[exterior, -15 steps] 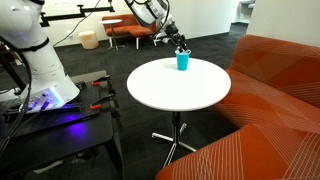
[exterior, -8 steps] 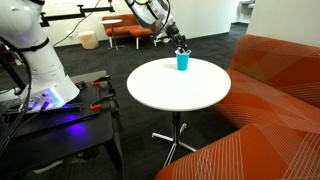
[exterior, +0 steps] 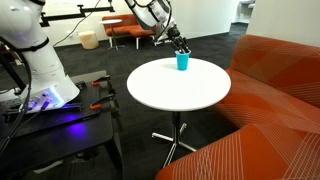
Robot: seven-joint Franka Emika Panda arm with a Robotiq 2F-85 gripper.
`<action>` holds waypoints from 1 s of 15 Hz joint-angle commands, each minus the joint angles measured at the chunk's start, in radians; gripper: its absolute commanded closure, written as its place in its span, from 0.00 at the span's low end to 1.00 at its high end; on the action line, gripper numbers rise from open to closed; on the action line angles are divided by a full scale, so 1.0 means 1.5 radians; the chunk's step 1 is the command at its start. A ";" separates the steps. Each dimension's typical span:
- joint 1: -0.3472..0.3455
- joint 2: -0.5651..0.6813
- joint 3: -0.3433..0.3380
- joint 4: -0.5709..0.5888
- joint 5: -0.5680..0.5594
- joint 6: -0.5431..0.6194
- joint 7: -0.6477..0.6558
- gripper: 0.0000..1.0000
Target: Take the pen out of the cup and put it on the table
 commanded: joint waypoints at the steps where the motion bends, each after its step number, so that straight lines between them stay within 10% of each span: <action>1: 0.001 0.000 -0.010 -0.002 0.000 0.021 0.014 0.51; 5: 0.002 0.002 -0.010 0.000 0.001 0.019 0.012 0.54; 6: 0.002 0.002 -0.010 0.001 0.001 0.019 0.012 0.77; 10: 0.004 0.002 -0.011 0.001 0.000 0.017 0.013 0.99; 15: 0.008 0.000 -0.010 0.001 0.001 0.007 0.013 0.97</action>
